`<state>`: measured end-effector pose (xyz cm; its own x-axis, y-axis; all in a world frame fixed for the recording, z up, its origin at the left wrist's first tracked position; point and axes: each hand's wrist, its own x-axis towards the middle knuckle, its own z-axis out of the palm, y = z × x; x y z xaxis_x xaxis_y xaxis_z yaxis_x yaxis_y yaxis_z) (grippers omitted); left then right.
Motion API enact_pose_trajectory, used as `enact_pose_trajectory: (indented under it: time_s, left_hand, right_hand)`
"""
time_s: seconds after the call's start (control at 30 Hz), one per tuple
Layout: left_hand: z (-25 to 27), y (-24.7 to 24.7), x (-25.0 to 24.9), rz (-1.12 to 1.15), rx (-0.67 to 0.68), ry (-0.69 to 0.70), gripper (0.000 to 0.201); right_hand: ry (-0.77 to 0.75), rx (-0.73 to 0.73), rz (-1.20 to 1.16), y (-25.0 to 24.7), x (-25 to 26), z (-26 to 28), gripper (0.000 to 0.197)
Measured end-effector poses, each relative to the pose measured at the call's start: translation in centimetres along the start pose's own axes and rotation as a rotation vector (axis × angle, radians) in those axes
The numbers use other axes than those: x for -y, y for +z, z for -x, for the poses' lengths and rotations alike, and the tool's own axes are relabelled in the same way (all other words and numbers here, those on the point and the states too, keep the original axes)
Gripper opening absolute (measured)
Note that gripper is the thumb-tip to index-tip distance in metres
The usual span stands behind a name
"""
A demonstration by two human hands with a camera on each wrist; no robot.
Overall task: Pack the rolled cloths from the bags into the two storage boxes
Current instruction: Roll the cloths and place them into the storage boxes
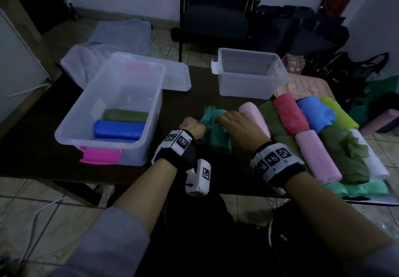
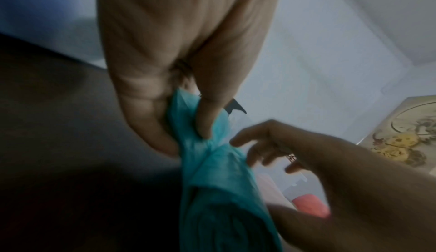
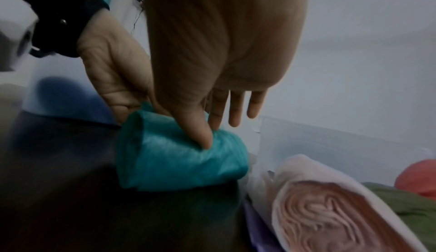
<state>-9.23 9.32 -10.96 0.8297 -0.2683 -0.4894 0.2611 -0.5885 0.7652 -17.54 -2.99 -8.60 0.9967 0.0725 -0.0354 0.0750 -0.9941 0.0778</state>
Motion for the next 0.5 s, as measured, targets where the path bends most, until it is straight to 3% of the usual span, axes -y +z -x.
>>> enact_pose_trajectory:
  time_s: [0.17,0.27,0.33,0.43,0.5]
  left_hand:
    - [-0.6,-2.0,-0.4,-0.127,-0.226,0.089,0.029]
    - [-0.8,-2.6,-1.0,-0.073,-0.268,0.122,0.029]
    - [-0.9,-2.3,-1.2,-0.017,-0.272,0.086,0.043]
    - [-1.4,-1.8,-0.3,0.103,-0.238,-0.051,0.082]
    - [-1.8,-1.5,0.4,0.194,-0.175,-0.093,0.091]
  right_hand:
    - [-0.060,0.027,0.141,-0.4,0.0,0.4,0.047]
    - [-0.149,0.042,0.158,-0.6,0.4,0.3,0.053]
    - [-0.149,0.110,0.175,-0.3,0.8,0.2,0.063]
    - [-0.165,0.102,0.197,0.0,1.0,0.5,0.053]
    - [-0.174,0.166,0.169,0.1,1.2,0.7,0.056]
